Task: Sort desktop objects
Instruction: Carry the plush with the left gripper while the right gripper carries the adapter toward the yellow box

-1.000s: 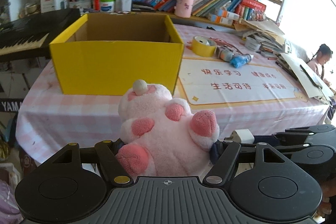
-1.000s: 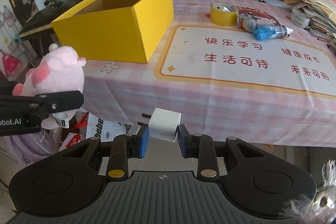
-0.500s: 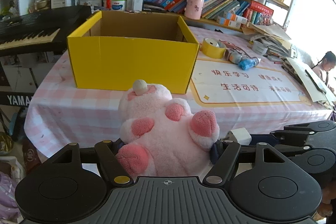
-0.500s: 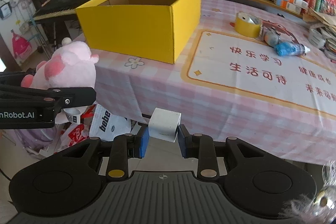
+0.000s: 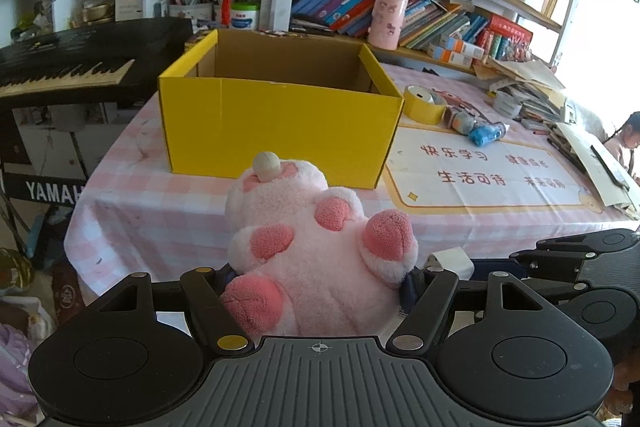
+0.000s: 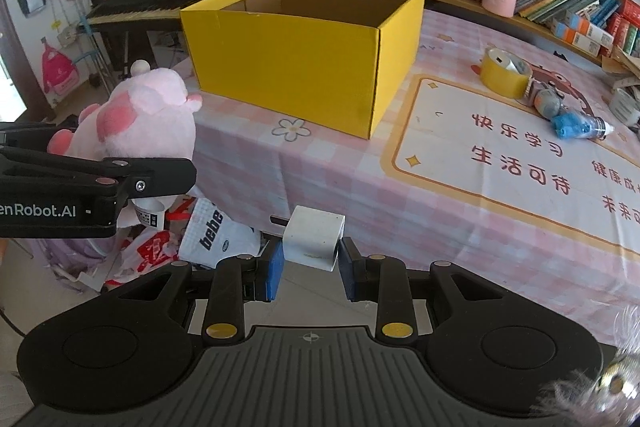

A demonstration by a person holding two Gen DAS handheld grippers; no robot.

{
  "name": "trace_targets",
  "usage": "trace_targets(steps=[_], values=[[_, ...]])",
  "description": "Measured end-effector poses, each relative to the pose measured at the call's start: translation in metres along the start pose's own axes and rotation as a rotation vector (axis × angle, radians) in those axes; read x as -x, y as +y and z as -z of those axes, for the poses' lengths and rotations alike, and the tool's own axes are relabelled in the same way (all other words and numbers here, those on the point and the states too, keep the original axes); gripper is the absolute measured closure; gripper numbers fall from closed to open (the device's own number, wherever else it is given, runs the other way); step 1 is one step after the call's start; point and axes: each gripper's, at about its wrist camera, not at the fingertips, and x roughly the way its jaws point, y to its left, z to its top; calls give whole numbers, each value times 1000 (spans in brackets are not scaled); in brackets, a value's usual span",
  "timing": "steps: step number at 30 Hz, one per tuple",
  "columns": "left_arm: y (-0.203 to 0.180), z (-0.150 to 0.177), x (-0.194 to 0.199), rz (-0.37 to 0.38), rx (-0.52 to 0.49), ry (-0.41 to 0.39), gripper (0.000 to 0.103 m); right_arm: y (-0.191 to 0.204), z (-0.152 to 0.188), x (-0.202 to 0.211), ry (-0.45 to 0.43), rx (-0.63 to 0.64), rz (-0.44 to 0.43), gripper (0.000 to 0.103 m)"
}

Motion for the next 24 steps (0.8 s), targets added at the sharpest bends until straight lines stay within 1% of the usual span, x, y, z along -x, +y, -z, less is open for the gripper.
trace_targets(steps=[10, 16, 20, 24], values=[[10, -2, 0, -6, 17, -6, 32, 9, -5, -5, 5, 20, -9, 76], [16, -5, -1, -1, 37, -6, 32, 11, -10, -7, 10, 45, 5, 76], [22, -9, 4, -11, 71, -51, 32, 12, -15, -6, -3, 68, 14, 76], [26, -19, 5, -19, 66, -79, 32, 11, -27, -7, -16, 55, 6, 76]])
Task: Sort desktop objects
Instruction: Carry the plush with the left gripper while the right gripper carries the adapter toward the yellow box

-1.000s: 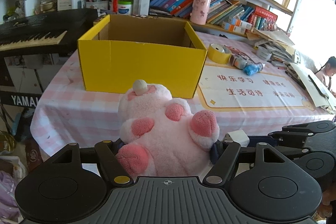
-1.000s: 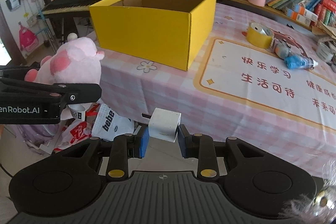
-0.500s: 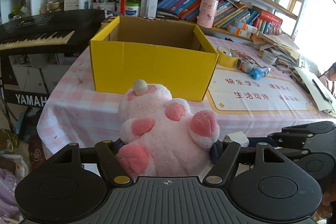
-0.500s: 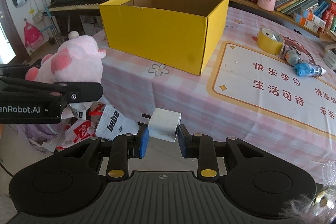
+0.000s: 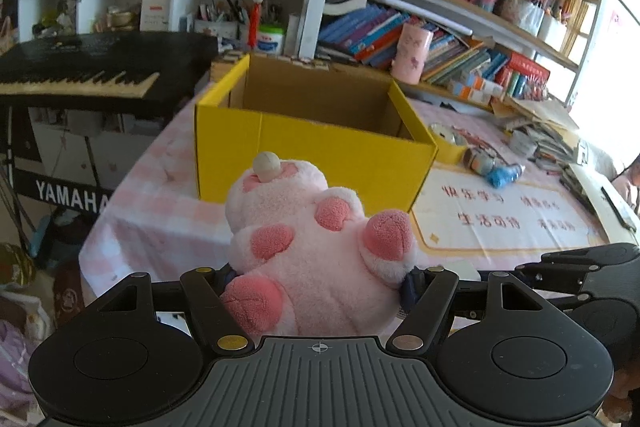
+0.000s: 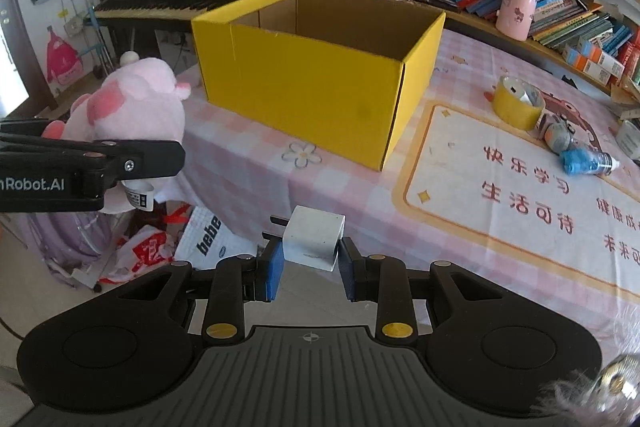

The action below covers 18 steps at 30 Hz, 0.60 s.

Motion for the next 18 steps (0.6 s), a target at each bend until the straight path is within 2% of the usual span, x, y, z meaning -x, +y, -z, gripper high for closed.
trace_targets(steps=[13, 18], values=[[13, -54, -22, -62, 3, -89, 31, -15, -67, -11, -99, 15, -67, 76], [20, -84, -42, -33, 52, -107, 31, -30, -101, -19, -153, 41, -80, 76]])
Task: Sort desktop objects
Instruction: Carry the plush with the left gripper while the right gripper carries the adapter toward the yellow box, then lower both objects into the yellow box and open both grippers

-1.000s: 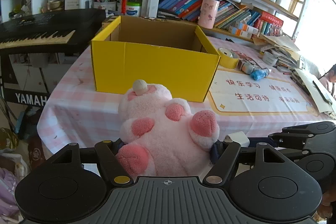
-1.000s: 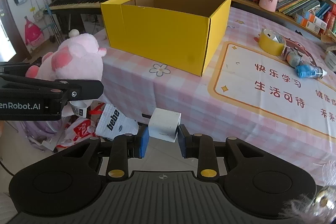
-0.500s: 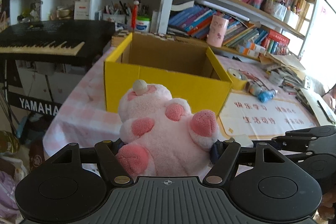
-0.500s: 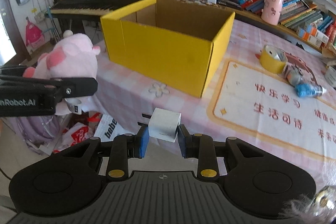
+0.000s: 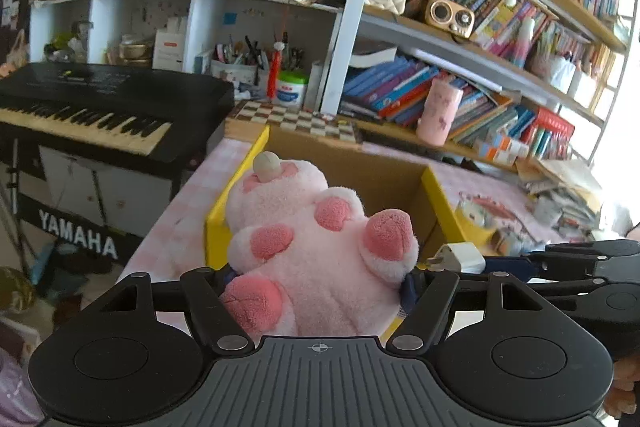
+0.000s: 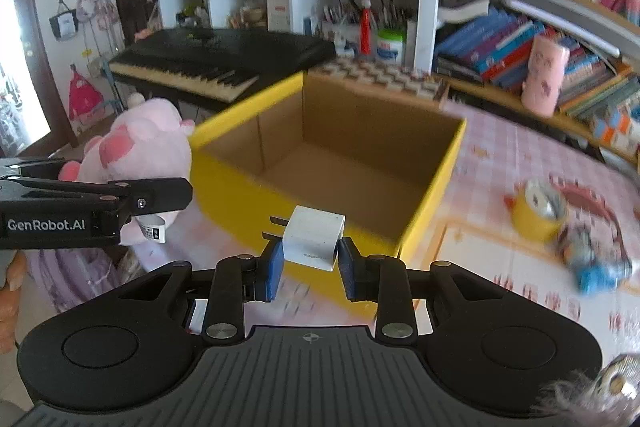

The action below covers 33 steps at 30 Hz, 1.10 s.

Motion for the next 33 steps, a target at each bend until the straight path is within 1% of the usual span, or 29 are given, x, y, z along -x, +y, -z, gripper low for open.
trace_targets(steps=[4, 7, 11, 15, 19, 22, 24, 28, 33], values=[[-8, -24, -25, 6, -72, -16, 31, -16, -24, -16, -26, 27, -4, 76], [-16, -35, -54, -2, -156, 12, 31, -27, -37, -37, -21, 63, 0, 76], [-20, -43, -96, -30, -246, 73, 31, -41, -49, -73, 25, 142, 5, 76], [-17, -53, -130, -5, -322, 143, 30, -53, -56, -111, 88, 228, 0, 76], [-20, -56, -161, -14, -399, 239, 30, -59, -61, -141, 156, 324, -22, 76], [-22, -51, -174, -21, -417, 294, 30, -58, -62, -161, 218, 409, -34, 76], [-25, -46, -179, -24, -429, 315, 29, -58, -58, -175, 281, 477, -38, 76], [-27, -47, -183, -26, -416, 327, 28, -55, -45, -192, 336, 658, -16, 76], [-34, -49, -190, -34, -426, 348, 25, -73, -52, -201, 340, 673, 5, 76]])
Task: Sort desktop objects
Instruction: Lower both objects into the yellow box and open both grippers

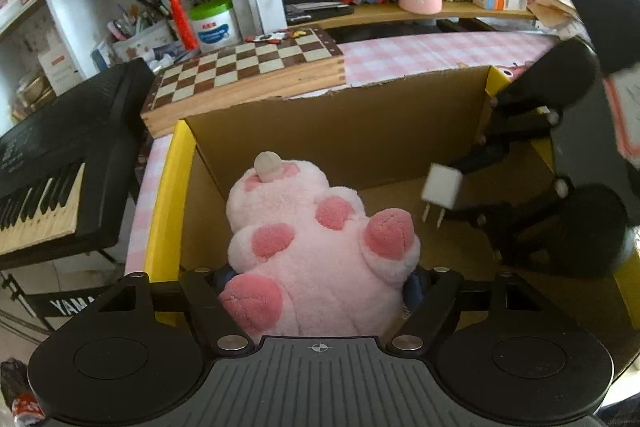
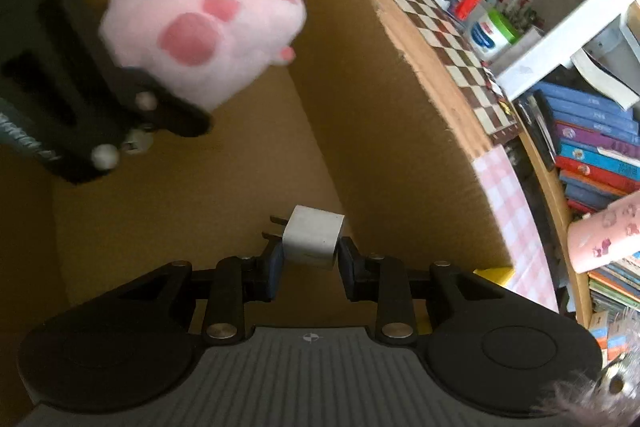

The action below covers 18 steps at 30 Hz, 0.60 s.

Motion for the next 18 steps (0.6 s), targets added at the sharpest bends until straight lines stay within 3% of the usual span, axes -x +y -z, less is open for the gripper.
trace_targets(steps=[5, 10, 13, 15, 18], values=[[-12, -8, -7, 11, 1, 16, 23, -26, 7, -11, 14, 21, 51, 76], [-14, -13, -11, 28, 46, 20, 21, -48, 10, -14, -4, 3, -26, 74], [-15, -14, -10, 31, 46, 21, 14, -52, 10, -13, -17, -13, -63, 73], [-15, -14, -10, 27, 49, 17, 8, -53, 9, -11, -24, -37, -79, 66], [-15, -13, -6, 6, 61, -4, 7, -47, 8, -2, -42, -67, -82, 42]])
